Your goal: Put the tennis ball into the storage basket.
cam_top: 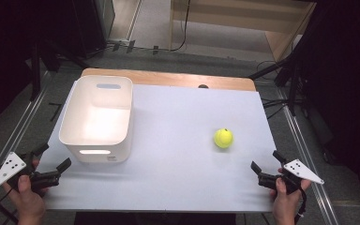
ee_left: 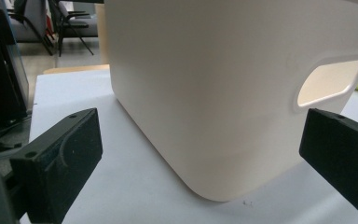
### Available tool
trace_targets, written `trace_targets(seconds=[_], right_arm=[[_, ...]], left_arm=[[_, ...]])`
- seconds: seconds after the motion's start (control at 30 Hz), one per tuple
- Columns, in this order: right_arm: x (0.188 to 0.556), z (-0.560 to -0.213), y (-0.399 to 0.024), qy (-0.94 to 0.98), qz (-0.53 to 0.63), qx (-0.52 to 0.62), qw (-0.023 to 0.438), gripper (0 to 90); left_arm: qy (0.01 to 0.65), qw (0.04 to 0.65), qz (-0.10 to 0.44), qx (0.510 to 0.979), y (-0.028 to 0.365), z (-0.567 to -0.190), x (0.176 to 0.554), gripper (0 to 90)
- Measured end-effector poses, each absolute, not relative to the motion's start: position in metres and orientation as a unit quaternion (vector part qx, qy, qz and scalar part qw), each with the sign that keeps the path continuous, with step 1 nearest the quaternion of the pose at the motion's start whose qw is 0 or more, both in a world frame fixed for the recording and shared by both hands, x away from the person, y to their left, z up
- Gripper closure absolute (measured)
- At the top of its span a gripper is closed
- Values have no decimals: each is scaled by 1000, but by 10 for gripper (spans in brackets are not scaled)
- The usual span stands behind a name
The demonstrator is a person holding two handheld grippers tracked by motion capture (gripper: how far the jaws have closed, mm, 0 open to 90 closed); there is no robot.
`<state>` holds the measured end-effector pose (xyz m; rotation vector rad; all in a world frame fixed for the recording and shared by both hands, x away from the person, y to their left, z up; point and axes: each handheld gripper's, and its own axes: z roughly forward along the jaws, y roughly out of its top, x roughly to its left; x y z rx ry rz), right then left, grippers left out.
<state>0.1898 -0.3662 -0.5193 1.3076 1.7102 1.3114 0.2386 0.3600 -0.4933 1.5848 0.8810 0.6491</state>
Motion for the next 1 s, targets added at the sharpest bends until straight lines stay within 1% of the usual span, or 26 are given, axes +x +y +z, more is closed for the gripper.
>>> trace_targets(seconds=[0.43,0.5,0.7,1.0], right_arm=[[189,-515,-368,647,492,497,304,0],[189,-513,-369,649,493,499,296,0],[189,-509,-369,652,493,498,290,0],[196,-493,-359,680,479,486,268,0]], left_arm=[[373,573,272,677,361,-493,238,0],[370,575,270,678,361,-493,238,0],[371,575,268,678,361,-493,238,0],[368,576,268,679,361,-493,239,0]])
